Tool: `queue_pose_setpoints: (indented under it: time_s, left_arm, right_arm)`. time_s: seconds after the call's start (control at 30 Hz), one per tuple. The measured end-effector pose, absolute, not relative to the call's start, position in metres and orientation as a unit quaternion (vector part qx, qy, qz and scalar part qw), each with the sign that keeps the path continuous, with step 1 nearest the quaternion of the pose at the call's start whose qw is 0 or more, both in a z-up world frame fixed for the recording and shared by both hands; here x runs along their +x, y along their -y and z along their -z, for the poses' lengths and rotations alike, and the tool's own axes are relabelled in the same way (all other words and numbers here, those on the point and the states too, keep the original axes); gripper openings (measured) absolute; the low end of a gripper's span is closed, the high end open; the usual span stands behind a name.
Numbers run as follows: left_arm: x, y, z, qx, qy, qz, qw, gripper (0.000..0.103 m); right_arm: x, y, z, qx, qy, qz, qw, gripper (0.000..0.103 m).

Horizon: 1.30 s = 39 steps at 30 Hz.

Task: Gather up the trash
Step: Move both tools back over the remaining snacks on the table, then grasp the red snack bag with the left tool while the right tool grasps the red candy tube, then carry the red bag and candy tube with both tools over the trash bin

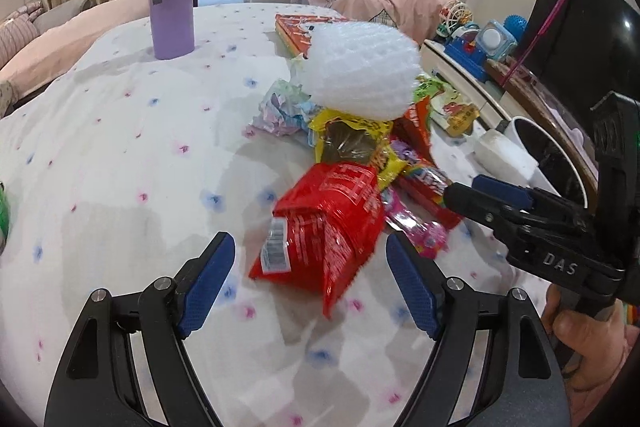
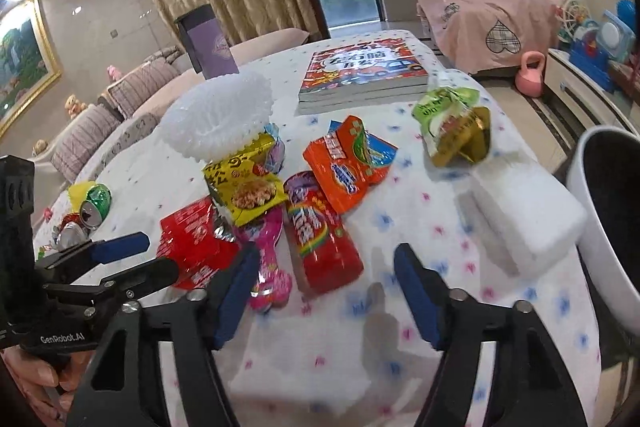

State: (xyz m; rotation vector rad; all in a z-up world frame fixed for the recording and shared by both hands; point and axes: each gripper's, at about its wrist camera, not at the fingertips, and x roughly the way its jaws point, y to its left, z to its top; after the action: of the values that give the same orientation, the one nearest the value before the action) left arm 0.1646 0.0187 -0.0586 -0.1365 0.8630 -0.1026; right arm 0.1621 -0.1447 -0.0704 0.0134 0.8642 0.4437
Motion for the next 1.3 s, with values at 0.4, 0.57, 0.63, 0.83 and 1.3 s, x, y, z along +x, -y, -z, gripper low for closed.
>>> queue_pose_setpoints:
  time_s: [0.4, 0.57, 0.63, 0.83, 1.3]
  left_arm:
    - [0.16, -0.016, 0.06, -0.072, -0.42, 0.078, 0.901, 0.038]
    - [0.145, -0.006, 0.047, -0.076, -0.408, 0.096, 0.905, 0.037]
    - [0.14, 0.001, 0.042, -0.079, -0.404, 0.109, 0.905, 0.037]
    - [0.134, 0.03, 0.035, -0.07, -0.402, 0.144, 0.901, 0.037]
    - [0.139, 0.106, 0.025, -0.036, -0.402, 0.208, 0.891, 0.037]
  right_arm:
    - [0.17, 0.128, 0.087, -0.02, -0.435, -0.227, 0.871, 0.038]
    - [0.153, 0.146, 0.078, -0.004, -0.428, -0.224, 0.876, 0.037]
    - [0.145, 0.158, 0.074, 0.005, -0.423, -0.218, 0.879, 0.037]
    - [0.121, 0.189, 0.063, 0.034, -0.412, -0.197, 0.889, 0.037]
    - [0.087, 0.264, 0.042, 0.085, -0.384, -0.129, 0.91, 0.036]
